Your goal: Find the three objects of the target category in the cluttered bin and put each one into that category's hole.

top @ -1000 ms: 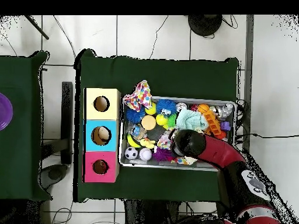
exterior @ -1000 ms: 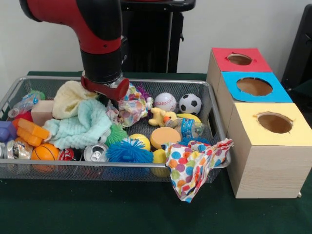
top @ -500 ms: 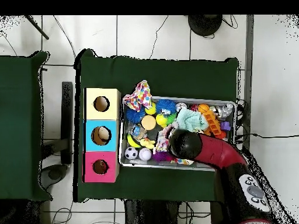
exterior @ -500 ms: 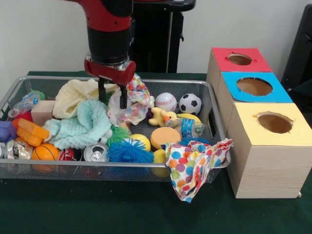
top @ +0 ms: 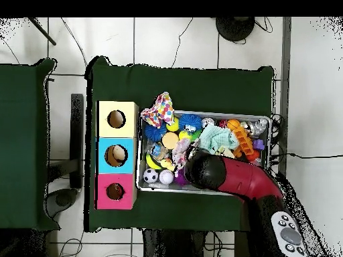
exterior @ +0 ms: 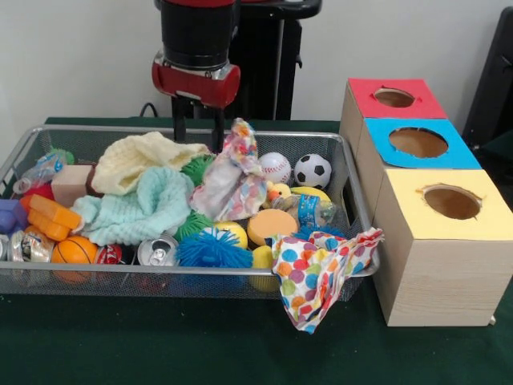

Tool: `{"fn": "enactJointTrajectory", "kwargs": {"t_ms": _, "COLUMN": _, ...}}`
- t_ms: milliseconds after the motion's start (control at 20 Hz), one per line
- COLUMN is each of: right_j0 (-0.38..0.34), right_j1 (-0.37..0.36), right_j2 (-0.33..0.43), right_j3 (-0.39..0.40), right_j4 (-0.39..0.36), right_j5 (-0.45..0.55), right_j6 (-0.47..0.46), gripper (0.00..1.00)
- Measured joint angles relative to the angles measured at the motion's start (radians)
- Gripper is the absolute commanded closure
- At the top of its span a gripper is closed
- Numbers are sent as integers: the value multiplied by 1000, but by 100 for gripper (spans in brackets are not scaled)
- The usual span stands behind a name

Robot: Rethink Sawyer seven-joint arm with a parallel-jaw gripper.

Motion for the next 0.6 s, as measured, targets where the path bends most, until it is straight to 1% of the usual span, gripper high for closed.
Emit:
{"fn": "enactJointTrajectory", "kwargs": {"t_ms": 250, "right_j0": 16, "right_j1": -23, "right_j2": -1, "right_j3": 8, "right_j4": 0, "right_j5": 0, "right_j6": 0, "gripper": 0}}
{"fn": "enactJointTrajectory", "kwargs": {"t_ms": 600, "right_j0": 39, "right_j1": -12, "right_j2": 0, "right_j3": 16, "right_j4": 15, "right_j5": 0, "right_j6": 0, "gripper": 0}}
